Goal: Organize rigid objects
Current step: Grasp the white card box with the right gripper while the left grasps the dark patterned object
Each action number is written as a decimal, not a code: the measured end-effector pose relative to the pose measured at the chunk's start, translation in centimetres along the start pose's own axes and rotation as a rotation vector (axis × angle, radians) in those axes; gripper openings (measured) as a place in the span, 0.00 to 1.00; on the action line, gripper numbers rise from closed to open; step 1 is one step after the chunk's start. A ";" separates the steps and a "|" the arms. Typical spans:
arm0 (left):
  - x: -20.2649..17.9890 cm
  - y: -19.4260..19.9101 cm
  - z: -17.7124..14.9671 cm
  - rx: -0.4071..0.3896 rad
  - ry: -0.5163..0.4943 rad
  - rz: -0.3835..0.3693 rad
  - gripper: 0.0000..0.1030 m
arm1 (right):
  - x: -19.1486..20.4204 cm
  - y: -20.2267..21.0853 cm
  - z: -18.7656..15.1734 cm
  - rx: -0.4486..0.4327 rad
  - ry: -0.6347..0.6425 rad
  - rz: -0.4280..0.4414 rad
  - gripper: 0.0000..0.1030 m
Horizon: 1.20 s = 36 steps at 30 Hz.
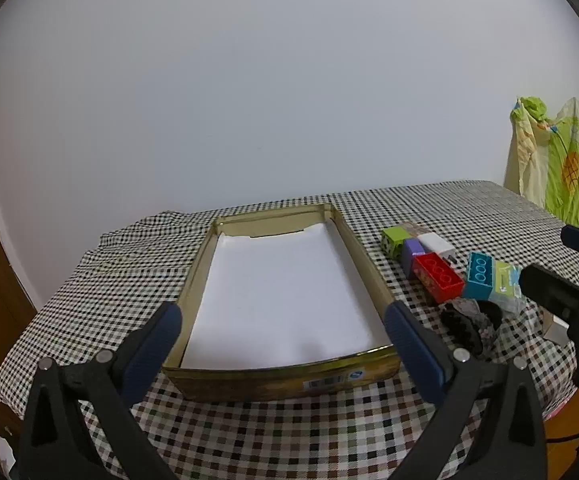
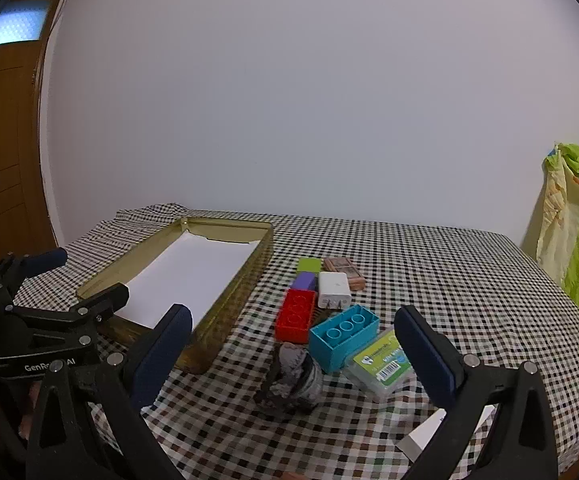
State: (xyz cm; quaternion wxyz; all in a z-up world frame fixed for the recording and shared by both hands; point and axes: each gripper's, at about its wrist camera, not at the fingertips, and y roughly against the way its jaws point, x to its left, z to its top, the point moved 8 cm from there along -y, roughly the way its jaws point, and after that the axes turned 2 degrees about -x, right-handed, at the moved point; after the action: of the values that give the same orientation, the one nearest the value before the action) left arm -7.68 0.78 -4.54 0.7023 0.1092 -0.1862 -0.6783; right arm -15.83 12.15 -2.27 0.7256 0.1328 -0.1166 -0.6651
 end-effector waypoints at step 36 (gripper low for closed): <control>-13.8 -2.0 -1.9 0.067 -0.162 -0.274 1.00 | -11.9 -0.9 -7.6 0.182 0.021 -0.104 0.99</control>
State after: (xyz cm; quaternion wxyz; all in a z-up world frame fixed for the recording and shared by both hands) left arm -8.92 14.16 -8.60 0.5818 0.1021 -0.2479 -0.7679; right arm -15.10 24.20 -9.58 0.6762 0.2112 -0.1619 -0.6870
